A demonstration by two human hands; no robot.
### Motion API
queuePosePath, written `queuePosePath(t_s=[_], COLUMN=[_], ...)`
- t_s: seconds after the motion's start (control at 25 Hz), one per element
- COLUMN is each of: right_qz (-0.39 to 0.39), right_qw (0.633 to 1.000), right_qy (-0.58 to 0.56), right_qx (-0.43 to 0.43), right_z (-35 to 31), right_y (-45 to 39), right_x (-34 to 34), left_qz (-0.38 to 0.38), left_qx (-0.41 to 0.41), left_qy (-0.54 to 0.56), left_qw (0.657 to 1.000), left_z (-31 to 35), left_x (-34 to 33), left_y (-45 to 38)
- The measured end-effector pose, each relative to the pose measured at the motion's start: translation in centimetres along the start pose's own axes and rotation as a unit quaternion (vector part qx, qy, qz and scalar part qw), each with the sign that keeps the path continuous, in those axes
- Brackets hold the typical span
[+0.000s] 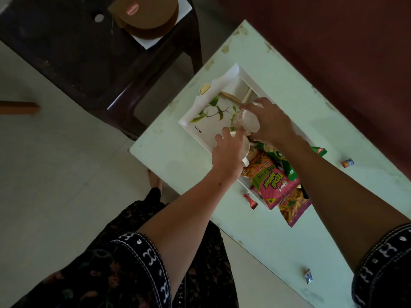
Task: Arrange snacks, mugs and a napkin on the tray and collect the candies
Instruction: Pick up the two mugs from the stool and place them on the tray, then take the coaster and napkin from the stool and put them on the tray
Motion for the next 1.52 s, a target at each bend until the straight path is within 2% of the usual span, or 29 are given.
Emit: queuePosePath(t_s=[0.24,0.4,0.52,0.8,1.04,1.16,1.28,1.4,1.44,1.52], right_qz=[0.013,0.029,0.055,0.106,0.16,0.202,0.199,0.207,0.214,0.221], right_qw=[0.999,0.998,0.993,0.971,0.94,0.887,0.819,0.76,0.728,0.624], right_qy=[-0.034,-0.054,-0.079,-0.204,-0.296,-0.399,-0.506,-0.568,-0.594,-0.672], right_qx=[0.006,-0.031,-0.062,-0.069,-0.064,-0.118,-0.181,-0.238,-0.267,-0.332], right_z=[0.1,-0.3,-1.8,-9.4,-16.0,-19.1,-21.4,-22.3,-22.4,-22.8], right_y=[0.3,1.8,3.1,2.7,-2.4,-6.2,-9.9,-13.2,-14.1,-15.6], right_x=[-0.2,0.0,0.4,3.1,7.9,9.6,9.6,8.7,8.5,7.9], left_qz=[0.007,-0.006,0.019,0.104,0.149,0.152,0.155,0.154,0.152,0.149], left_qx=[-0.003,0.01,0.022,0.069,0.087,0.075,0.055,0.032,0.024,0.004], left_qy=[-0.014,0.044,0.072,0.154,0.198,0.209,0.19,0.173,0.168,0.155], left_qw=[1.0,0.999,0.997,0.98,0.965,0.963,0.968,0.972,0.974,0.977], left_z=[-0.1,-1.2,-3.3,-9.7,-13.6,-14.5,-15.1,-15.5,-15.7,-15.9], left_x=[-0.4,1.1,3.2,13.2,22.1,25.2,27.0,27.8,27.9,28.2], left_y=[0.1,1.1,1.9,1.7,-1.6,-4.0,-6.5,-8.9,-9.5,-10.7])
Point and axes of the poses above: each hand's wrist, its own y-axis away from the middle knuckle, its own x-axis out of the back of the hand, z = x × y, the point moved 3 cm from there along -y, towards the middle knuckle, and after that the axes turned 8 degrees about x, right-handed, at the moved point
